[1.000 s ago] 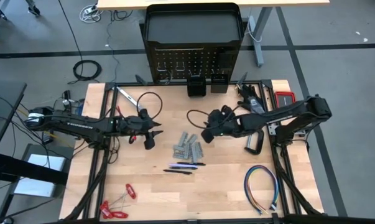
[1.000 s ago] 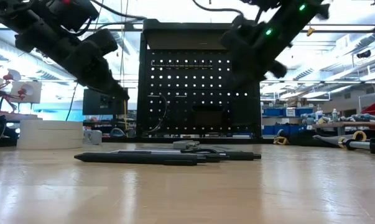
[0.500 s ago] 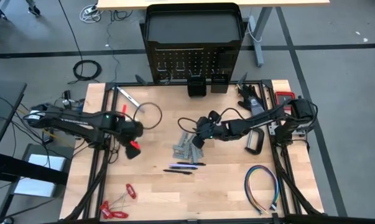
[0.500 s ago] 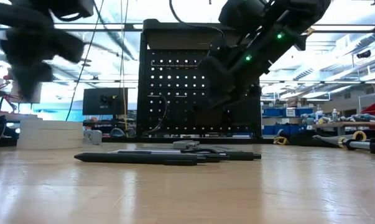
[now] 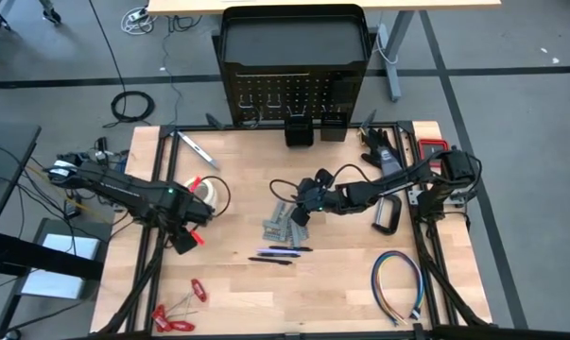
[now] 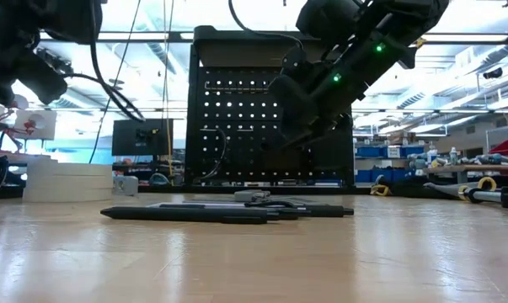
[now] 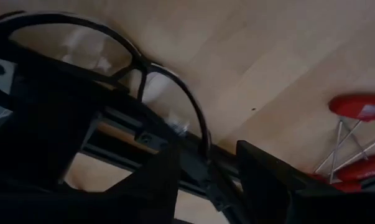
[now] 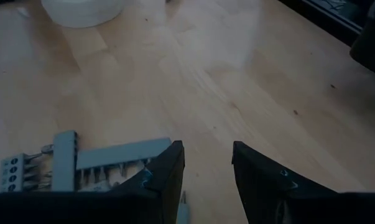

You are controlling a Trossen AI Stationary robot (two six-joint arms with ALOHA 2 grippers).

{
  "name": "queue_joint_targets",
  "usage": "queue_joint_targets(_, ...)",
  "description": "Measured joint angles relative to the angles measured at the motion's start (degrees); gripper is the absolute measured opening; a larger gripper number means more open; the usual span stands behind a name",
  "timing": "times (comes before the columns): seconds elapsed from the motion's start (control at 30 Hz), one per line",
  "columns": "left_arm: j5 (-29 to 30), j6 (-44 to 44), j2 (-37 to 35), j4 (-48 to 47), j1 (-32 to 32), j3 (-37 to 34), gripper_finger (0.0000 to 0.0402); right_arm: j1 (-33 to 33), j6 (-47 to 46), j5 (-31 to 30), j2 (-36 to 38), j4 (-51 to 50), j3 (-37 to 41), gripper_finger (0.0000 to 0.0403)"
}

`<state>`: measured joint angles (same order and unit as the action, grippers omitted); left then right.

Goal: Hang tools onto peg board
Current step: Hang the black safety glasses on the peg board

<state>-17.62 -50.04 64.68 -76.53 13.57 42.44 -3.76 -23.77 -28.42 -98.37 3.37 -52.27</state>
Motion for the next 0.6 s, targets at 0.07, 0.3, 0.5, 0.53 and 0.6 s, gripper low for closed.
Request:
queue_joint_targets(0.07, -0.2, -1.3, 0.8, 0.0, 0.1, 0.0, 0.0161, -0.3, 0.0, 0.0, 0.0, -0.3, 0.0, 0.0147)
queue_joint_targets(0.3, -1.9, -2.7, 6.9, 0.3, 1.3, 0.0, 0.0161, -0.7, 0.0, 0.0, 0.0, -0.3, 0.0, 0.0147)
queue_joint_targets(0.5, -6.5, -0.3, 13.9, -0.1, 3.5, 0.0, 0.0161, -0.8, 0.0, 0.0, 0.0, 0.0, 0.0, 0.0147)
queue_joint_targets(0.53, -7.7, 0.4, 14.8, -0.5, 3.8, 0.0, 0.0161, -0.8, 0.0, 0.0, 0.0, -0.2, 0.0, 0.0147)
queue_joint_targets(0.6, -7.8, 0.4, 17.0, -0.3, 4.5, 0.0, 0.0161, -0.8, 0.0, 0.0, 0.0, -0.5, 0.0, 0.0147)
